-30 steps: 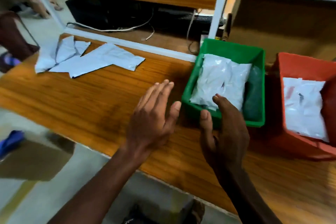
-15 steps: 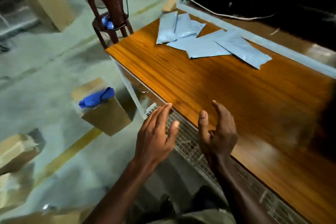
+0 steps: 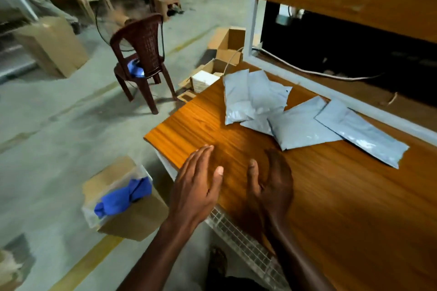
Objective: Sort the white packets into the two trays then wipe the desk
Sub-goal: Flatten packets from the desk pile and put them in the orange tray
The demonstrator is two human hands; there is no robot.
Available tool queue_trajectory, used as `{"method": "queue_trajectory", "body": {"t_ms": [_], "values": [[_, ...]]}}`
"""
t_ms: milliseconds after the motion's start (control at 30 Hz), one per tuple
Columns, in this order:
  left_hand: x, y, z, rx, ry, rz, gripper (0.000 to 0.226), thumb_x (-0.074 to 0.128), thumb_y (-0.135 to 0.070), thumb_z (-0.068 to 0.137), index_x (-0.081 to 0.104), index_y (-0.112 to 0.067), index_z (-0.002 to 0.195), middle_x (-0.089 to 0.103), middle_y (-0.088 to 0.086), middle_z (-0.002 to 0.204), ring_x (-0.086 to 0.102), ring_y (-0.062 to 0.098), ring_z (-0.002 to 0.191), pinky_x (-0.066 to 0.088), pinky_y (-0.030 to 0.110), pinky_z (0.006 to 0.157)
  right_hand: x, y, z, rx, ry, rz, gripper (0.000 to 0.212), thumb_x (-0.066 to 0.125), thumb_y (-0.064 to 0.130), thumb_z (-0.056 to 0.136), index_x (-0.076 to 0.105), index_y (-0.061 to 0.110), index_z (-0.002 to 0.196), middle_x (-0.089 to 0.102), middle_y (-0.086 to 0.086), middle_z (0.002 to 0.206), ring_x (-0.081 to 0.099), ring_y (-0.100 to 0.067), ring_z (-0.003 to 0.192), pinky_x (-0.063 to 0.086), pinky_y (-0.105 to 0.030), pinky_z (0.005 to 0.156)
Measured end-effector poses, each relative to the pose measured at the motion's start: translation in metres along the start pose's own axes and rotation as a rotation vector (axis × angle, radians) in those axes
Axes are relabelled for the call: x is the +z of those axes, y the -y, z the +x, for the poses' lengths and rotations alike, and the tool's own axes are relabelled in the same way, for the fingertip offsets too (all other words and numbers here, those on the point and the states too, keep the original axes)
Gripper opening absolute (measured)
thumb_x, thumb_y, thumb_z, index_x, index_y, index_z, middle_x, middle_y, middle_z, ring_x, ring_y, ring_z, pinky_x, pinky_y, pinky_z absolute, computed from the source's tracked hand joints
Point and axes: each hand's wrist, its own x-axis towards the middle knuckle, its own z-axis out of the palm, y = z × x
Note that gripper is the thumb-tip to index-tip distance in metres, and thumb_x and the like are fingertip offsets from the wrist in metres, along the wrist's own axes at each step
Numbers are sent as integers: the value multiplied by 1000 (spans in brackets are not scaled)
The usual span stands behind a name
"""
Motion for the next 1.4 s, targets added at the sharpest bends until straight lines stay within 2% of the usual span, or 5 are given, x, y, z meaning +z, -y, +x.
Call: {"method": "queue_trajectory", "body": {"t_ms": [367, 500, 767, 1133, 1400], "values": [[44, 12, 208, 99, 194, 65, 71, 11, -64, 96, 22, -27, 155, 21, 0, 164, 13, 21, 152, 19, 43, 122, 74, -6, 146, 165, -4, -179, 58, 37, 55, 100, 56, 18, 140, 54, -5, 149, 46, -25, 140, 39, -46, 113], [75, 19, 271, 69, 166, 118, 70, 15, -58, 98, 29, -17, 153, 27, 14, 161, 21, 37, 149, 23, 54, 119, 101, -35, 206, 28, 214, -360, 53, 28, 48, 105, 49, 21, 146, 43, -9, 157, 36, -29, 146, 34, -47, 118], [111, 46, 332, 136, 461, 113, 67, 18, -61, 99, -12, -39, 154, -15, 6, 165, -11, 33, 152, 3, 57, 119, 149, -83, 278, 67, 776, -480, 64, 18, 46, 98, 37, 21, 155, 21, -9, 166, 17, -31, 154, 20, -54, 121], [101, 57, 349, 189, 557, 163, 71, 29, -68, 95, -1, -44, 155, -18, 1, 165, -15, 39, 150, 3, 64, 117, 171, -63, 247, 162, 762, -760, 86, -9, 65, 83, 16, 36, 159, 2, -8, 170, -4, -32, 156, 2, -57, 123], [94, 60, 347, 222, 495, 107, 62, 38, -47, 101, 13, -36, 156, -7, 0, 167, -5, 34, 152, 17, 53, 122, 178, -61, 246, 197, 639, -721, 47, 33, 41, 107, 41, 28, 151, 33, -7, 163, 21, -31, 153, 19, -50, 121]]}}
